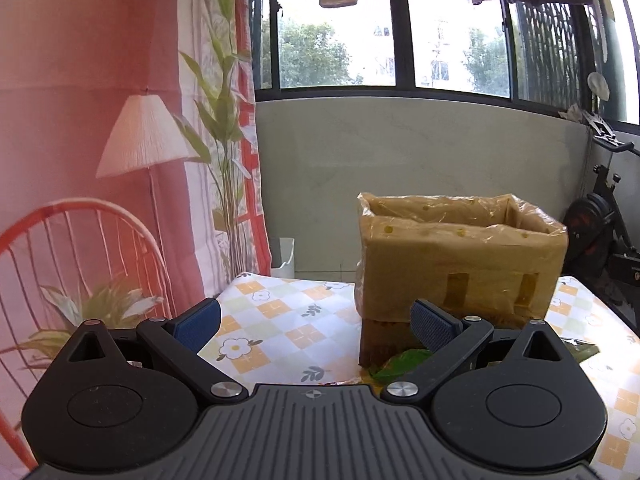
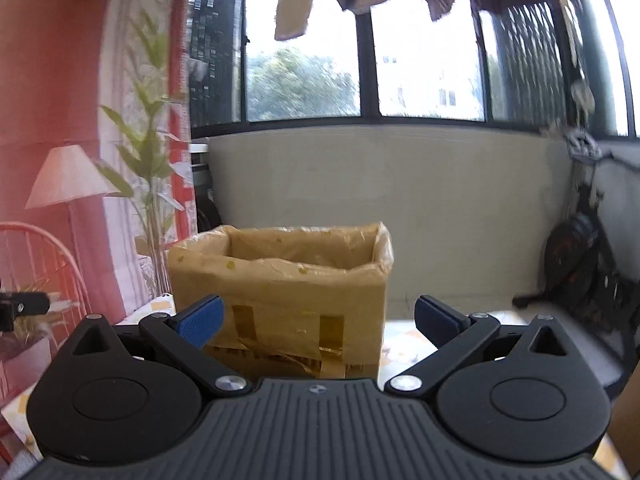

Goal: Organize snacks
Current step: 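Lower both grippers onto the snack pile, aiming at separate packets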

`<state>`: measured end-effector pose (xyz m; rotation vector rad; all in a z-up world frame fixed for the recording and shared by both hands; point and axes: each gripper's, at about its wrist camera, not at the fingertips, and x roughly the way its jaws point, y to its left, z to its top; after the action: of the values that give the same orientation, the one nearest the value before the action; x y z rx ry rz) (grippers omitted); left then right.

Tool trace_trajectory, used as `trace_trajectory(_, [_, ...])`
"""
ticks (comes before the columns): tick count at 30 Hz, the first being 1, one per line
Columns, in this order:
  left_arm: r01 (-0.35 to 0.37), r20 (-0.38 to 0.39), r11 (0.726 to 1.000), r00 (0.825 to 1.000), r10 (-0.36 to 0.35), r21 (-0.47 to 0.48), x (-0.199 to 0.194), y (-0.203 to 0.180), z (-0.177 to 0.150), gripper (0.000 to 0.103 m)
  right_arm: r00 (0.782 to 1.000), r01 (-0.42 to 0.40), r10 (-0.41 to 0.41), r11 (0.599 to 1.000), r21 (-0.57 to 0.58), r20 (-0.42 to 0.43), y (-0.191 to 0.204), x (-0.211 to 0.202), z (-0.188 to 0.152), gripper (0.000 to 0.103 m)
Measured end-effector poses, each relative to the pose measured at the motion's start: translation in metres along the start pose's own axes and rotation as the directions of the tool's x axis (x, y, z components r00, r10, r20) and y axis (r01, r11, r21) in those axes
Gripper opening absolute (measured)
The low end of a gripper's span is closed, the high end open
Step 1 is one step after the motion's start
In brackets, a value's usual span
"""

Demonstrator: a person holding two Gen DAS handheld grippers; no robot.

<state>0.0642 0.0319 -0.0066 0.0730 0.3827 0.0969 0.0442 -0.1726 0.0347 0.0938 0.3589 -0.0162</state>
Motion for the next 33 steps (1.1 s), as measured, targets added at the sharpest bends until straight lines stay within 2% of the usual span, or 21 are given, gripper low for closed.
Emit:
trace_trajectory(3, [0.012, -0.012, 1.000, 1.000, -0.012, -0.016, 0.013, 0.001, -0.010, 0.094, 0.999, 0.000, 0.000, 1.000, -0.002, -0.048, -0.001, 0.016, -0.016, 0.103])
trace_trajectory(5, [0.036, -0.040, 0.999, 0.999, -0.037, -0.030, 0.023, 0.000, -0.020, 0.093, 0.995, -0.028, 0.026, 0.999, -0.015, -0.095, -0.002, 0.022, -0.031, 0.103])
trace_trajectory(8, [0.059, -0.084, 0.998, 0.995, -0.062, -0.035, 0.035, -0.004, -0.036, 0.090, 0.990, -0.018, 0.014, 0.999, -0.026, -0.137, -0.005, 0.028, -0.058, 0.103])
trace_trajectory(14, [0.140, -0.148, 0.990, 0.980, -0.133, 0.035, 0.051, -0.028, -0.058, 0.083, 0.967, -0.032, 0.020, 0.999, -0.044, -0.253, -0.012, 0.044, -0.095, 0.091])
trace_trajectory(17, [0.206, -0.174, 0.978, 0.965, -0.198, 0.032, 0.058, -0.040, -0.066, 0.081, 0.955, -0.045, 0.031, 0.998, -0.041, -0.297, -0.015, 0.054, -0.104, 0.090])
trace_trajectory(23, [0.285, -0.236, 0.959, 0.932, -0.276, 0.003, 0.072, -0.054, -0.078, 0.074, 0.933, -0.079, 0.044, 0.993, -0.084, -0.358, -0.011, 0.074, -0.121, 0.089])
trace_trajectory(26, [0.351, -0.264, 0.936, 0.903, -0.339, -0.003, 0.079, -0.060, -0.083, 0.074, 0.921, -0.085, 0.048, 0.993, -0.079, -0.386, -0.011, 0.083, -0.128, 0.091])
trace_trajectory(30, [0.368, -0.305, 0.930, 0.887, -0.347, 0.010, 0.083, -0.073, -0.093, 0.074, 0.914, -0.084, 0.059, 0.996, -0.043, -0.401, -0.016, 0.090, -0.135, 0.096])
trace_trajectory(33, [0.371, -0.334, 0.928, 0.872, -0.357, -0.024, 0.092, -0.075, -0.096, 0.074, 0.908, -0.106, 0.093, 0.994, -0.009, -0.409, -0.017, 0.092, -0.138, 0.096])
